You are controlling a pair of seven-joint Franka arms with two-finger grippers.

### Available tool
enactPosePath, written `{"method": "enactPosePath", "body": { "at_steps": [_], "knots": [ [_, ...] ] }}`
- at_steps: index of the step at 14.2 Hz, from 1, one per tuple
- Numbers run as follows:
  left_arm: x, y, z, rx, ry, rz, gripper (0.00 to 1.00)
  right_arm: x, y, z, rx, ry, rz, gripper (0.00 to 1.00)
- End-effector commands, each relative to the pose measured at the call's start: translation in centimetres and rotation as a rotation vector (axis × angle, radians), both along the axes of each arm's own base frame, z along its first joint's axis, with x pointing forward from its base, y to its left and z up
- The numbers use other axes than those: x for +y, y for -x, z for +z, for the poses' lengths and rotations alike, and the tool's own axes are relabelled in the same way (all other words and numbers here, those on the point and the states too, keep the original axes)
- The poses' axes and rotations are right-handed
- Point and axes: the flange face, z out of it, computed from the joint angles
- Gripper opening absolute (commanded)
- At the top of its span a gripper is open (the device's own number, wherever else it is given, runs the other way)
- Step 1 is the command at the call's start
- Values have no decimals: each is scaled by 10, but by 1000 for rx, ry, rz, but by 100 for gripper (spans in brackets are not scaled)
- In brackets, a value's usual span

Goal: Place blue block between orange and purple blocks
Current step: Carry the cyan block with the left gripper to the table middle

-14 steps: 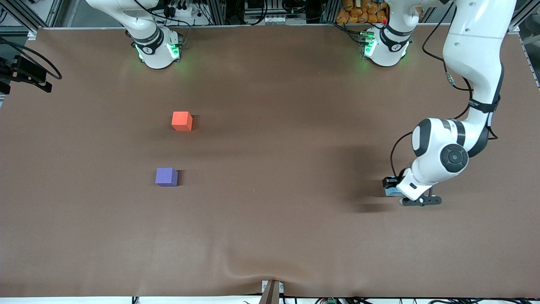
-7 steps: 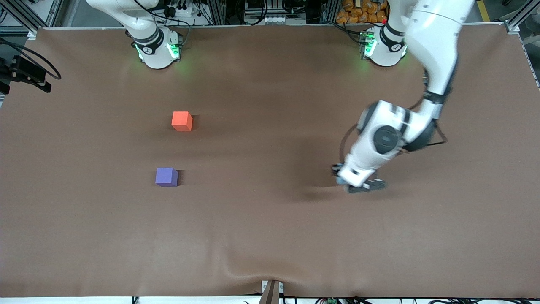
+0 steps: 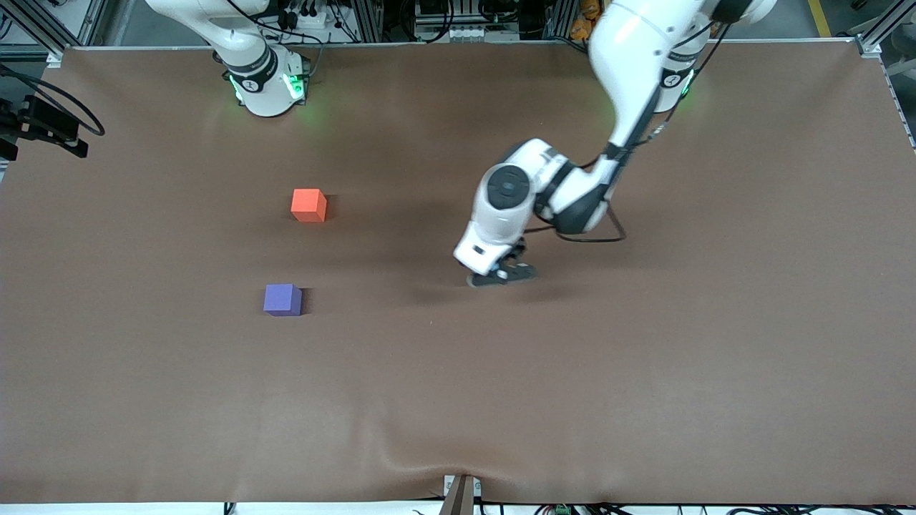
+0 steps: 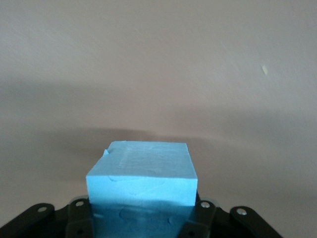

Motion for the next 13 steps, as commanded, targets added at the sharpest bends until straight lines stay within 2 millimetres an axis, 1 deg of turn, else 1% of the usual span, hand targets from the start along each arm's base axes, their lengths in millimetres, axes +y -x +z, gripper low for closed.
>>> {"method": "enactPosePath", "body": {
  "at_steps": [1, 2, 3, 4, 5, 6, 7, 8, 9, 10, 11, 12, 13],
  "knots": [
    [-39, 8, -18, 12, 9, 2, 0, -2, 2, 0, 4, 6, 8, 100],
    [-53, 18, -27, 16, 7, -5, 0, 2, 2, 0, 5, 6, 14, 100],
    [-63, 26, -37, 20, 2, -2, 0, 2, 2, 0, 5, 7, 15, 100],
    [-68, 32, -48, 26, -6, 1, 0, 2, 1, -1, 5, 7, 15, 100],
    [-70, 36, -55, 32, -11, 2, 0, 2, 1, -1, 7, 7, 14, 100],
    [-70, 36, -56, 34, -12, 3, 28, -1, -1, -4, 13, 6, 8, 100],
    [-71, 35, -52, 28, -10, 3, 83, 1, -3, -7, 19, 8, 6, 100],
    [-72, 35, -45, 17, -13, -7, 100, 1, -5, -10, 24, 9, 3, 100],
    [-71, 32, -31, 6, -4, -2, 100, 2, -6, -13, 33, 8, 9, 100],
    [-66, 26, -10, 3, -6, 4, 100, 4, -10, -25, 63, 8, 21, 100],
    [-59, 23, 12, 8, -24, 2, 100, 4, -12, -27, 67, 10, 21, 100],
    [-42, 8, 40, -10, -43, 20, 100, 0, -13, -26, 59, 7, 12, 100],
    [-27, -5, 67, -46, -61, 30, 100, 0, -20, -43, 92, 6, 12, 100]
  ]
}}
